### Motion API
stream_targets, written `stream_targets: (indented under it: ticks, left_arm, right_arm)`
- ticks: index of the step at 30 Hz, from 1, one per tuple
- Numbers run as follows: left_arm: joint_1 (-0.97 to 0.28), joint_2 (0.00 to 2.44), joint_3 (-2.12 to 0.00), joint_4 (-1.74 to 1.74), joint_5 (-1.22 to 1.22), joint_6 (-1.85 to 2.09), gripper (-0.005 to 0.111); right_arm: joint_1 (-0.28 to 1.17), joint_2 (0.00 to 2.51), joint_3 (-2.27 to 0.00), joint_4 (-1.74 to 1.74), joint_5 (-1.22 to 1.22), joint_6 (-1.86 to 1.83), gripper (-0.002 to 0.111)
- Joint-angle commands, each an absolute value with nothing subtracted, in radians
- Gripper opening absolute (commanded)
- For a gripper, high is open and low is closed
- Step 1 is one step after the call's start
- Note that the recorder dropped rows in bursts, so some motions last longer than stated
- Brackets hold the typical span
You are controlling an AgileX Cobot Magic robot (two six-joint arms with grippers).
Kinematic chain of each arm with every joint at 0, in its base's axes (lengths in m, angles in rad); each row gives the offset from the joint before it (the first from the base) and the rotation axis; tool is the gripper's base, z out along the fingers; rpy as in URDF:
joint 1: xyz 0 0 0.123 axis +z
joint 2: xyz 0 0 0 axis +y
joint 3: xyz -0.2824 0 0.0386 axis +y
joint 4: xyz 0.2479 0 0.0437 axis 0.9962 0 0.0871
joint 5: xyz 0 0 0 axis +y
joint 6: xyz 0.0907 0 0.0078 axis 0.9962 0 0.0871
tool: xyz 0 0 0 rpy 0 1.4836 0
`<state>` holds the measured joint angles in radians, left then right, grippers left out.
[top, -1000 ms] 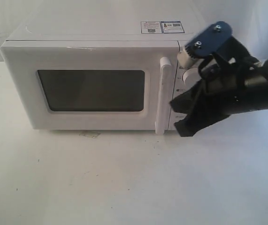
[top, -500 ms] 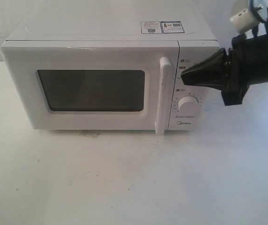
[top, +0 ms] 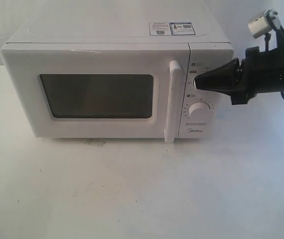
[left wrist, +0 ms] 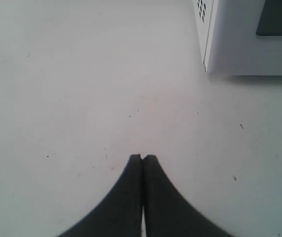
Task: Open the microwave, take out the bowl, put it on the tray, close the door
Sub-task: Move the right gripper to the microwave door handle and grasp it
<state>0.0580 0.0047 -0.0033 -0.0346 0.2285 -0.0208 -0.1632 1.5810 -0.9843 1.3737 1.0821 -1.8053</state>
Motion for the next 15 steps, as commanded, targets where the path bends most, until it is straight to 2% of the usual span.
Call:
stream_targets:
  ticks: [1,3,6,8,10,15]
  left_arm:
    - [0.056,0.0,0.0,-0.037,0.232,-0.021,0.0]
    - [0.056,0.0,0.0,-0.037,0.232,-0.021,0.0]
    - [0.056,0.0,0.0,-0.037,0.232,-0.021,0.0]
    - [0.056,0.0,0.0,-0.037,0.232,-0.021,0.0]
    - [0.056,0.0,0.0,-0.037,0.232,-0.021,0.0]
    - [0.056,0.0,0.0,-0.037,0.232,-0.021,0.0]
  right_arm:
    - [-0.13,1.564,-0.987,1.397,1.022,-1.83,0.008]
    - [-0.117,1.564,-0.987,1.397,1.022,-1.832,0.02]
    - [-0.108,1.564,-0.987,1.395,1.021,-1.835,0.046]
    - [-0.108,1.564,-0.987,1.395,1.013,-1.835,0.058]
    - [-0.108,1.564,-0.987,1.395,1.003,-1.835,0.063]
    - [-0.089,1.564,-0.987,1.395,0.983,-1.835,0.063]
